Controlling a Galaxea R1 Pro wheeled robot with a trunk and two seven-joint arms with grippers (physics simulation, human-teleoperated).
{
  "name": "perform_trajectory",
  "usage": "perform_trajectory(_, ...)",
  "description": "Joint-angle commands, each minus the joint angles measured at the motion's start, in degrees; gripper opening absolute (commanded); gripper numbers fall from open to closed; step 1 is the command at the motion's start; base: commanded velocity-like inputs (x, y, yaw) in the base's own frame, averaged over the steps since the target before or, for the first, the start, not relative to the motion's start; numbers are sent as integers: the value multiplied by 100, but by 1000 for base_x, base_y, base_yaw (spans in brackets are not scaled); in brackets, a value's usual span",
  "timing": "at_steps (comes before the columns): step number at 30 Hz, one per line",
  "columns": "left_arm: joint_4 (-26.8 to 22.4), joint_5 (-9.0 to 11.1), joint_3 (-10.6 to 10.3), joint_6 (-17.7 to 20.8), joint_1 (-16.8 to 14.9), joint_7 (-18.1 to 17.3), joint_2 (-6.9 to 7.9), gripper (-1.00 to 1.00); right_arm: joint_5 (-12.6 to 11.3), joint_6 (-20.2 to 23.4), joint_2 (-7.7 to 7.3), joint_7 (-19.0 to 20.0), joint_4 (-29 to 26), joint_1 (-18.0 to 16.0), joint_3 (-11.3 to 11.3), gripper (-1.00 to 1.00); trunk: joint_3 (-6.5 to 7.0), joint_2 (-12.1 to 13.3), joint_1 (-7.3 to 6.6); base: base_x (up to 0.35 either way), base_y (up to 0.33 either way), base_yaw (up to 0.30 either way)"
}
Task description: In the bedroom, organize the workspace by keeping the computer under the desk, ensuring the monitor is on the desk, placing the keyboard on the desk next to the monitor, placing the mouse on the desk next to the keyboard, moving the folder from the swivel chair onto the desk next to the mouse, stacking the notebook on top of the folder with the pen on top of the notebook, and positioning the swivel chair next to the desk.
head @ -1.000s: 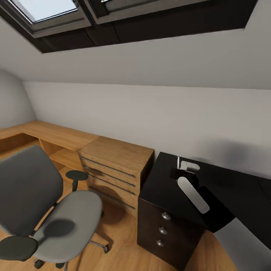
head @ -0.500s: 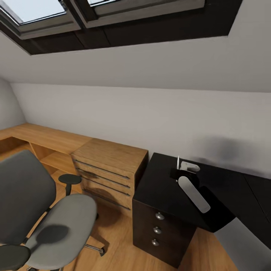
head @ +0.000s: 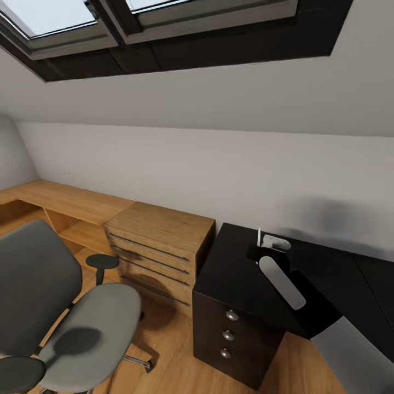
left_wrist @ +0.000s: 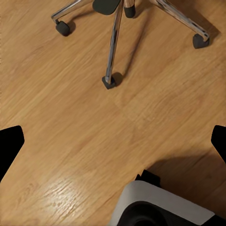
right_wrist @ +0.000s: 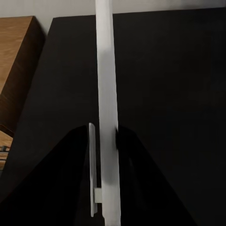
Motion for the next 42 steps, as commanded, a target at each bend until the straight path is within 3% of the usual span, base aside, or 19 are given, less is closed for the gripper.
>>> perform_trajectory(1, -8, 48, -8, -26, 1, 11, 0, 100, -28, 28, -6, -45, -6, -7, 14, -100, -6, -5, 1, 0, 0, 0)
perform_trajectory(11, -8, 48, -7, -33, 1, 12, 0, 100, -28, 27, -6, -51, -6, -7, 14, -100, -6, -5, 1, 0, 0, -40)
perform_trajectory(23, -8, 48, -7, -34, 1, 12, 0, 100, -28, 23, -7, -27, 121, -7, -42, -100, -6, -5, 1, 0, 0, -232)
perform_trajectory(28, -8, 48, -7, -34, 1, 12, 0, 100, -28, 19, -9, 21, 273, -7, -241, -100, -6, -5, 1, 0, 0, -265)
perform_trajectory(34, -8, 48, -7, -34, 1, 13, 0, 100, -11, 23, -24, 284, 587, -7, -729, -100, -6, -5, 1, 0, 0, -268)
perform_trajectory(37, -8, 48, -7, -34, 1, 17, 0, 100, 1, 29, -145, 369, 644, -7, -893, -100, -6, -5, 1, 0, 0, -269)
perform_trajectory(38, -9, 52, -7, -34, 1, 20, 0, 100, 1, 25, -505, 502, 863, -7, -963, -100, -6, -5, 1, 0, 0, -269)
perform_trajectory(40, -9, 54, -7, -34, 1, 20, 0, 100, 2, 21, -606, 629, 1056, -7, -972, -100, -6, -5, 1, 0, 0, -269)
perform_trajectory(42, -8, 56, -7, -34, 1, 20, 0, 100, 29, -24, -737, 1059, 1531, -7, -980, -100, -6, -5, 1, 0, 0, -269)
